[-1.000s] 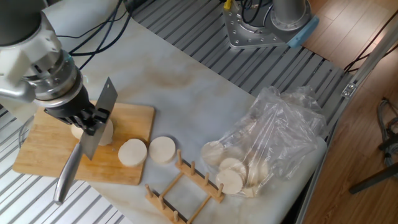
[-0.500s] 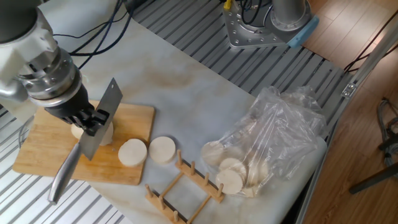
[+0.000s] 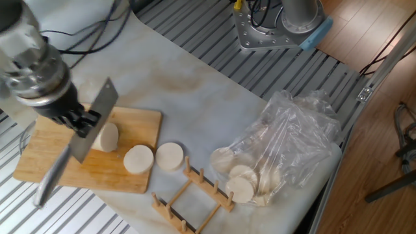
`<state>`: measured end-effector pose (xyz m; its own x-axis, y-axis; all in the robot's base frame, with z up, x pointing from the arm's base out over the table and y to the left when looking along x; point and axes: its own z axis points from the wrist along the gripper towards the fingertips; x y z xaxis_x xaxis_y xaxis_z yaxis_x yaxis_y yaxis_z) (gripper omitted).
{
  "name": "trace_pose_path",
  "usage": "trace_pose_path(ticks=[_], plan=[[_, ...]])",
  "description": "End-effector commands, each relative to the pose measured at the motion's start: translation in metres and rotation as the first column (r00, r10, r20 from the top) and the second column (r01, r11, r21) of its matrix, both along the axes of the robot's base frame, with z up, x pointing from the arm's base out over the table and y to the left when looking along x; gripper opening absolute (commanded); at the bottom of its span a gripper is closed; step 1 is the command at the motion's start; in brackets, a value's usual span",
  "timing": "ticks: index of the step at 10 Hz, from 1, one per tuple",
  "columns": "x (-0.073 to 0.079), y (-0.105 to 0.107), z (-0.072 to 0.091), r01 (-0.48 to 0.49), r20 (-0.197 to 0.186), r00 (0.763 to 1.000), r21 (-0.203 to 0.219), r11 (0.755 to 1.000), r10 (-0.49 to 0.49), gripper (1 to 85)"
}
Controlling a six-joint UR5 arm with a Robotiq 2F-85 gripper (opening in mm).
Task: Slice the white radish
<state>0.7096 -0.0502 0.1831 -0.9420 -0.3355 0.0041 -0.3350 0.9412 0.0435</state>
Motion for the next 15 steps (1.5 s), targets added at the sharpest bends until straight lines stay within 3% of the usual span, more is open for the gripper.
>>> trace_pose_path(ticks=[1,2,4,7,12,15], plan=[[0.009,-0.024,-0.006,-0.037,0.014,0.999,0.021,0.999,0.037,1.3],[0.006,-0.031,-0.015,-0.048,0.016,0.999,0.018,0.999,0.048,1.3],[-0.002,-0.023,-0.03,-0.068,0.012,0.998,0.081,0.994,0.068,1.3],[0.002,-0.031,-0.036,-0.072,0.025,0.997,0.037,0.997,0.071,1.3],[-0.002,-0.022,-0.036,-0.076,0.02,0.997,0.074,0.994,0.074,1.3],[-0.002,-0.026,-0.038,-0.071,0.014,0.997,0.059,0.996,0.071,1.3]])
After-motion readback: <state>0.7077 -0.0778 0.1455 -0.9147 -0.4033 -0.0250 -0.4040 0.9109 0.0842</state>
